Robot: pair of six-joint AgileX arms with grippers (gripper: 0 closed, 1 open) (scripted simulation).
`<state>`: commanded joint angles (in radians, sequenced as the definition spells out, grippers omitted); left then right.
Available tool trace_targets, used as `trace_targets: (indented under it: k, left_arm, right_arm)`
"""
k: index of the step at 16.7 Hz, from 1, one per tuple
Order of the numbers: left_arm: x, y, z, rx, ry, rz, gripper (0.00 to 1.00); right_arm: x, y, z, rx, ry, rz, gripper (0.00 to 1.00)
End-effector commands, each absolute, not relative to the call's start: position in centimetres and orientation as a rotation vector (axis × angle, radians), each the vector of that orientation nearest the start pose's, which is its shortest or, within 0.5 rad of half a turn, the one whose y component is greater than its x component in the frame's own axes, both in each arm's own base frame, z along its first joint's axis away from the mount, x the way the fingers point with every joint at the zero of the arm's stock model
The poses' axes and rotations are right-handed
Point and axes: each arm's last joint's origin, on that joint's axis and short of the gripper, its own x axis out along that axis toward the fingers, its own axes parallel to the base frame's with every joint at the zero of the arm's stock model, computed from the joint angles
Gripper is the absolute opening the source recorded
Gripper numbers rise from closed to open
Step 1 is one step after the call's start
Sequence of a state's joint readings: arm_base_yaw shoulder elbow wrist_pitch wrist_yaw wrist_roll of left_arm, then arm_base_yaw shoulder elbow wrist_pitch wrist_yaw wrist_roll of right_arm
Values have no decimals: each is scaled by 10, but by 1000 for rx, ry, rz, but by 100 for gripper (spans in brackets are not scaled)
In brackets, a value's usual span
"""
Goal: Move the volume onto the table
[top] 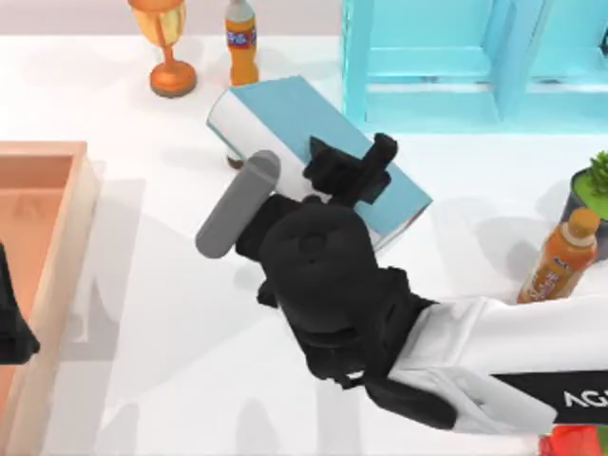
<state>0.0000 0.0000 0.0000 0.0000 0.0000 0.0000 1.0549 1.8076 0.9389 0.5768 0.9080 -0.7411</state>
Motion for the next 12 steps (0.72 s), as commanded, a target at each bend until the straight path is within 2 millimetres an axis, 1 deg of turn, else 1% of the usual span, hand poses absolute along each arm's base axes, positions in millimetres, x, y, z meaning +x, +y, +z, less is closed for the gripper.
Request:
trace_targets:
  k: [3, 6, 8, 12]
  left_arm:
    - [106, -1, 160, 0, 0, 0, 100]
    - [106, -1, 160, 0, 0, 0, 100]
    - [106, -1, 160, 0, 0, 0, 100]
    - [106, -1, 160, 0, 0, 0, 100]
  right_arm:
    - [172, 336, 155, -1298, 66, 307, 0]
    - [150, 346, 138, -1482, 40, 365, 0]
    - [145, 348, 133, -1527, 32, 379, 0]
    - [146, 347, 133, -1520, 36, 379, 0]
